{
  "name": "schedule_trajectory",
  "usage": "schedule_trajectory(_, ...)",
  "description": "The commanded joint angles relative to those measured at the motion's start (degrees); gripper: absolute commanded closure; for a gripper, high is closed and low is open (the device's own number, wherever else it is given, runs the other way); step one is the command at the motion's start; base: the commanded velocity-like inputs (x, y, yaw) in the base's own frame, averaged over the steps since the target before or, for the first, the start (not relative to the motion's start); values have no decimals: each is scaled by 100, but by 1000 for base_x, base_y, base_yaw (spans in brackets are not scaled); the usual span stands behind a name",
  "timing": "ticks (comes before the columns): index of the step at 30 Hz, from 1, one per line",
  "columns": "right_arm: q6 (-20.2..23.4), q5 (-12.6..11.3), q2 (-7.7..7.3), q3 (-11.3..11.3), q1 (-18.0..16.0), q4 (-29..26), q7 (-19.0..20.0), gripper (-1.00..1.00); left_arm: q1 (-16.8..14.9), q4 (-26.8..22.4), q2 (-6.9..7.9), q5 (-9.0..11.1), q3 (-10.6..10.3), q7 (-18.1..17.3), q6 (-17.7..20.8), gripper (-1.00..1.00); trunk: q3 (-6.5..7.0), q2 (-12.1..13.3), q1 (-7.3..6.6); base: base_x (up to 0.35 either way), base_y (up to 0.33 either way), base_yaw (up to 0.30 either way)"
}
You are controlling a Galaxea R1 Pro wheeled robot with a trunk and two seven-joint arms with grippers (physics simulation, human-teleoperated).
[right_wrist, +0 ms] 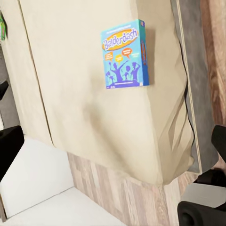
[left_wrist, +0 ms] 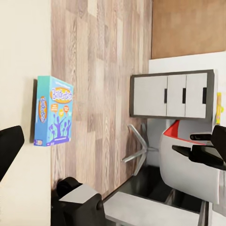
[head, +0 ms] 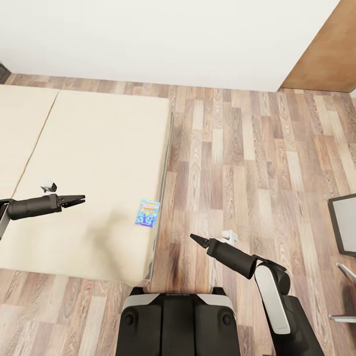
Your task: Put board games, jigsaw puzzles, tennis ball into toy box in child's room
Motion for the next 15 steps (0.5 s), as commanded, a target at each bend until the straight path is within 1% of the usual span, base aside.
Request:
schedule_trajectory(1,35,26,7,-17,-3,-3,40,-100,-3,1,-1,-31,11,-36,60,-100,3,-8,4,0,0,70)
schedule_trajectory(8,35,27,5,-40,-3,-5,40,-100,-2,1,-1,-30,11,-36,51,-100,67,-8,4,0,0,56)
schedule_trajectory(12,35,26,6,-182,-3,-3,40,-100,-1,1,-5,-32,9,-36,43,-100,103,-8,4,0,0,13)
schedule_trajectory(15,35,26,7,-223,-3,-2,44,-100,3,1,-5,-36,10,-36,36,-100,131,-8,4,0,0,4)
